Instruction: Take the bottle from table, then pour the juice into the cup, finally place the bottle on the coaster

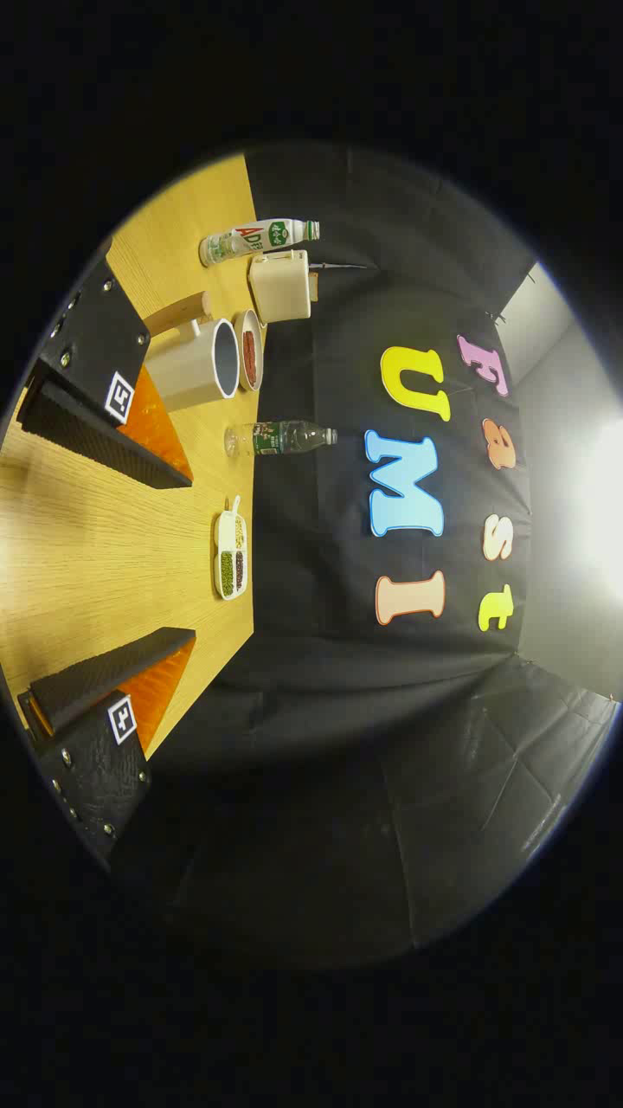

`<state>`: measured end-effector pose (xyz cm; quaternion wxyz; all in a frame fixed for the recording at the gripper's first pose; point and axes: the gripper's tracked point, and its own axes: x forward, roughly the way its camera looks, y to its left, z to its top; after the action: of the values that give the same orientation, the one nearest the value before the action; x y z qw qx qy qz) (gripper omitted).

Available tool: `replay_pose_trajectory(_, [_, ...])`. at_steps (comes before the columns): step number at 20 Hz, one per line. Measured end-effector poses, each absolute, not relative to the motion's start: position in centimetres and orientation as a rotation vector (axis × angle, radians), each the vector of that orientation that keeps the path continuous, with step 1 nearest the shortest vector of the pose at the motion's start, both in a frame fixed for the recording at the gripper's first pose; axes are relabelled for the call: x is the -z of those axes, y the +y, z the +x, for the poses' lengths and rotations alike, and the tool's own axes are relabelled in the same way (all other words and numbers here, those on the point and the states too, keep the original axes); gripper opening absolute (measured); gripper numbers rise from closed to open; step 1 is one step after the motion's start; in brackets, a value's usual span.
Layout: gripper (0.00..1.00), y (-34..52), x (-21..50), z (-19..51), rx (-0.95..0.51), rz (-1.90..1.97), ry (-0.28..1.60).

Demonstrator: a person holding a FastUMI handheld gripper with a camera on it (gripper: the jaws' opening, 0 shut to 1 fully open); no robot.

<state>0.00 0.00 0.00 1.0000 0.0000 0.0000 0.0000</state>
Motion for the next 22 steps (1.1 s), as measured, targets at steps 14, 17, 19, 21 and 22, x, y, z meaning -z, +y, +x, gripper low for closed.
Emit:
replay_pose_trajectory(14, [0.98, 0.03, -0.04, -0.03, -0.001, 0.000, 0.001])
replay_pose_trajectory(17, [0.98, 0.02, 0.06, -0.03, -0.001, -0.001, 0.002])
replay_pose_trajectory(19, [0.98, -0.04, -0.10, 0.19, -0.001, 0.002, -0.003])
replay_pose_trajectory(21, [0.98, -0.01, -0.02, 0.31, -0.001, 0.000, -0.002])
replay_pose_trajectory(22, [0.98, -0.09, 0.11, 0.56, 0.001, 0.001, 0.003])
